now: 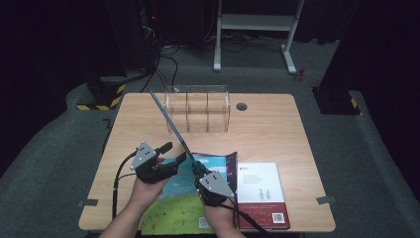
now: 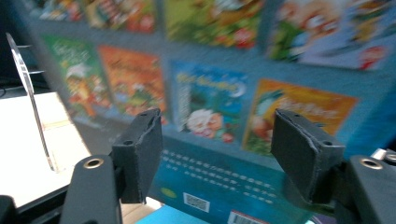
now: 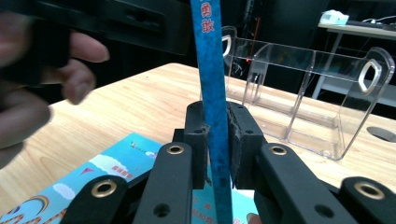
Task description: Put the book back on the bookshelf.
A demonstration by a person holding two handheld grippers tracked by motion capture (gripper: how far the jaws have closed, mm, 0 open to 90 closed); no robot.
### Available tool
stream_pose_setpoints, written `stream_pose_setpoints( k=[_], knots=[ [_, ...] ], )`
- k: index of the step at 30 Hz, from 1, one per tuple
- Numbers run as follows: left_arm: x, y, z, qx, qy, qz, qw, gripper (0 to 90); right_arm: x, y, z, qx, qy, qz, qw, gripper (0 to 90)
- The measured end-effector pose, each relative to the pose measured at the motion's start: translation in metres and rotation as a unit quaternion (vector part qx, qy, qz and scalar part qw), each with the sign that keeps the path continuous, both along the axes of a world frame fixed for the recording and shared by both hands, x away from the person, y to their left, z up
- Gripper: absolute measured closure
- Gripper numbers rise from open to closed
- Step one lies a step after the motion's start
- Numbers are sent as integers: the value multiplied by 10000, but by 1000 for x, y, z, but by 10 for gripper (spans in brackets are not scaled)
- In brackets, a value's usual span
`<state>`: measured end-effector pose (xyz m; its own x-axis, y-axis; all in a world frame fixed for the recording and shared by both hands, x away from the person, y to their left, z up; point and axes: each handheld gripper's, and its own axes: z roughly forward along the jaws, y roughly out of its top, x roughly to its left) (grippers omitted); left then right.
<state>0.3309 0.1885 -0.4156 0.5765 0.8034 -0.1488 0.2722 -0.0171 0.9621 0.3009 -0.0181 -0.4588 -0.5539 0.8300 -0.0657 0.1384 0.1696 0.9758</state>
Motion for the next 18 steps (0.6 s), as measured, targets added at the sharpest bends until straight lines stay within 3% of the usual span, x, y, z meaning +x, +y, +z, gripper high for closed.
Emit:
stream_pose_setpoints(
  k=[6, 11, 12, 15, 18],
  knots=[
    [-10, -8, 16, -46, -237, -173, 9996, 262, 0, 3, -2, 67, 34, -117, 9999, 804],
    [-17, -17, 28, -222, -371, -223, 9988, 214, -1, 4, -2, 130, 128, -252, 9995, 806],
    [-19, -19, 30, -180, -394, -151, 9989, 210, -1, 4, -1, 171, 149, -257, 9994, 806],
    [-20, -23, 32, -155, -390, -12, 9991, 214, 0, 4, -1, 199, 204, -300, 9991, 809],
    [-21, -23, 32, -207, -358, -93, 9991, 206, 0, 4, 0, 239, 232, -312, 9990, 809]
  ],
)
